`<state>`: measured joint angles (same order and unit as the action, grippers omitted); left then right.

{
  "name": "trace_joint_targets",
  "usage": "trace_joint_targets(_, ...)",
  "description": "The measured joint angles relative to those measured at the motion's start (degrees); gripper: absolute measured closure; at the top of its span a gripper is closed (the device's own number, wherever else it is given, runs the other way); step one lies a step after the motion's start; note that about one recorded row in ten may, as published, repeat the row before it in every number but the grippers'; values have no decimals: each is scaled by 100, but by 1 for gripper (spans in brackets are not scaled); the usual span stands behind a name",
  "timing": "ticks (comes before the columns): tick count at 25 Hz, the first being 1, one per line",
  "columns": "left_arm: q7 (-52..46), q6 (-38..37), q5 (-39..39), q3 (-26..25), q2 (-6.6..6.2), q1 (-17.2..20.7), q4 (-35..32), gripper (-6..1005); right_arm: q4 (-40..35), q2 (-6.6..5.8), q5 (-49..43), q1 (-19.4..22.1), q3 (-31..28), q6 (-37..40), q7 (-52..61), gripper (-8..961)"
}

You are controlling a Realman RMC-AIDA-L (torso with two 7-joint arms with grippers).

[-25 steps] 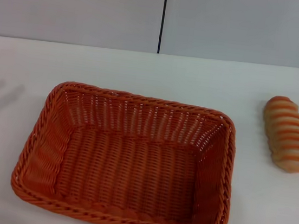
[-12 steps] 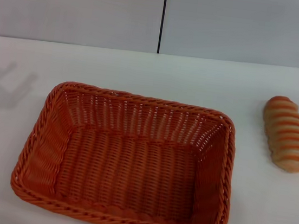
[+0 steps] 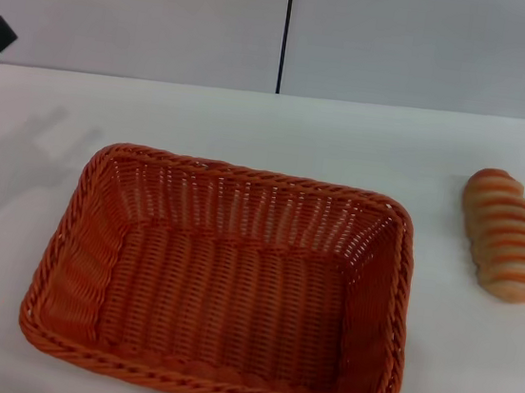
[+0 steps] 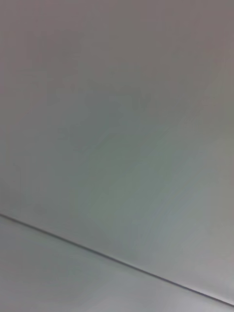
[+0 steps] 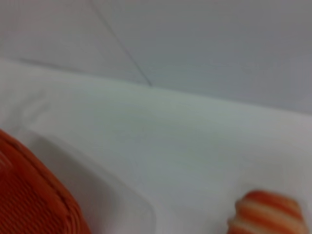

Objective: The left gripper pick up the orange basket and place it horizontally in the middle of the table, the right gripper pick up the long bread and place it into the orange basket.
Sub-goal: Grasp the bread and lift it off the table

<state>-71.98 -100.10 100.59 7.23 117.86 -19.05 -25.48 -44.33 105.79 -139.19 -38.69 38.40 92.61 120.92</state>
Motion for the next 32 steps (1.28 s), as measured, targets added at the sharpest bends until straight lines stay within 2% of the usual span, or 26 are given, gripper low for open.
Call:
trace_joint_targets(1, 0, 0, 0, 0, 0, 0, 0, 289, 0, 0, 0, 0, 0, 0, 0, 259)
trace_joint_targets(10, 187, 84, -15, 103, 2, -51, 236, 289, 42, 602, -1275, -467, 348, -534, 49, 259)
trace_joint_targets(19, 174, 87, -21, 103, -3, -9, 242, 289, 53, 636, -1440, -511, 495, -569, 72, 260)
trace_joint_targets(32, 156, 109, -5, 103, 0, -71, 246, 289, -7, 632, -1697, -346, 437, -693, 142, 260)
